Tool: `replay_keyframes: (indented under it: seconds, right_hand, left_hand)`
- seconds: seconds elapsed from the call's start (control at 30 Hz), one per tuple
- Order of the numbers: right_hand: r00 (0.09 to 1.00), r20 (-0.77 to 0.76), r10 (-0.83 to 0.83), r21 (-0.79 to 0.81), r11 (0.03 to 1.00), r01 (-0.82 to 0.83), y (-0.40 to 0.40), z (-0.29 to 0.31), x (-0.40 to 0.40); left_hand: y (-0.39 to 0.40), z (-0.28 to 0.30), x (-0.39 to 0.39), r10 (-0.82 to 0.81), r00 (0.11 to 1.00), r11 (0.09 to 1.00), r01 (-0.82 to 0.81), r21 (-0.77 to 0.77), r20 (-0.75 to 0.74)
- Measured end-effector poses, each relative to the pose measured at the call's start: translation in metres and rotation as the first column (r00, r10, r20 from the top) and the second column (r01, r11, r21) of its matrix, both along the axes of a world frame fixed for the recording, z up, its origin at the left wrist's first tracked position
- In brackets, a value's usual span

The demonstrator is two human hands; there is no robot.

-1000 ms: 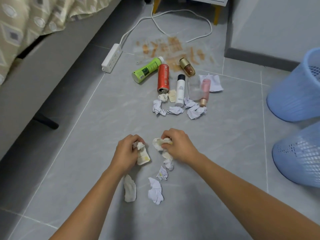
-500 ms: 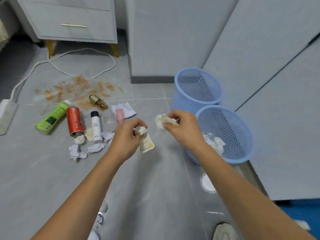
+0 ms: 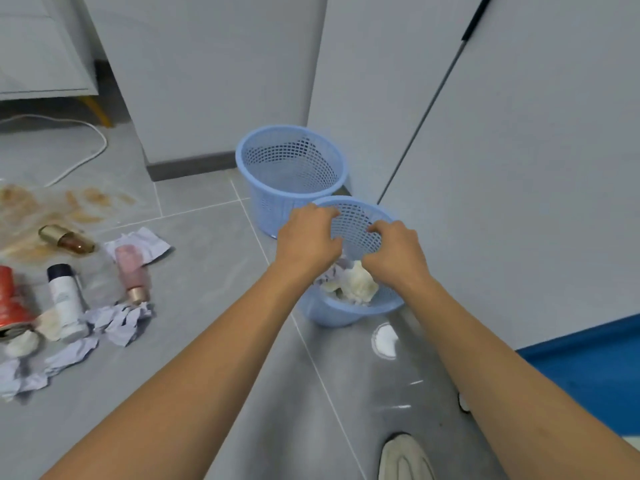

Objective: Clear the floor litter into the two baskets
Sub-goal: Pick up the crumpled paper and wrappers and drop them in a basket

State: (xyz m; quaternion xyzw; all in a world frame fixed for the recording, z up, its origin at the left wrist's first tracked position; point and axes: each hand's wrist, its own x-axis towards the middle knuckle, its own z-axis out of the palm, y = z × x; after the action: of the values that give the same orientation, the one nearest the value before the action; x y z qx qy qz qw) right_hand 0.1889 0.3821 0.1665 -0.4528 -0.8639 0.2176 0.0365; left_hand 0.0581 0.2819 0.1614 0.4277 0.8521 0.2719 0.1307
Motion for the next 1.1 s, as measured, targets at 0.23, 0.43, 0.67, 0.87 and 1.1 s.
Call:
replay_keyframes:
  seconds: [0.23,0.43,0.67,0.87,1.1]
  right_hand:
    - [0.910,-0.348,0.226,0.257,0.956,-0.139,-0.081,-0.026,-0.050]
    - [0.722,-0.335,0.605,0.280,0.796,-0.537,-0.224,-0.081,-0.096]
    - [0.431,-0.123,0.894,-0.100,0.421,-0.902,-0.345,-0.164,-0.075]
    - [0.324,-0.041,0.945,-0.118,0.318,-0.941,-0.385,-0.191,-0.072]
    - [0.182,0.022,0.983,-0.075,0.184,-0.980,-0.389,-0.208,-0.084]
  left_hand:
    - [-0.141,-0.040,-0.018,0.202,0.978,0.971,-0.192,0.142,-0.057]
    - [-0.334,-0.120,-0.036,0.515,0.857,0.857,-0.515,0.007,0.031]
    - [-0.484,-0.172,0.019,0.714,0.697,0.697,-0.701,-0.150,0.065]
    - [-0.548,-0.184,0.094,0.699,0.714,0.704,-0.677,-0.217,0.040]
    - [-0.538,-0.188,0.138,0.582,0.812,0.781,-0.543,-0.308,0.044]
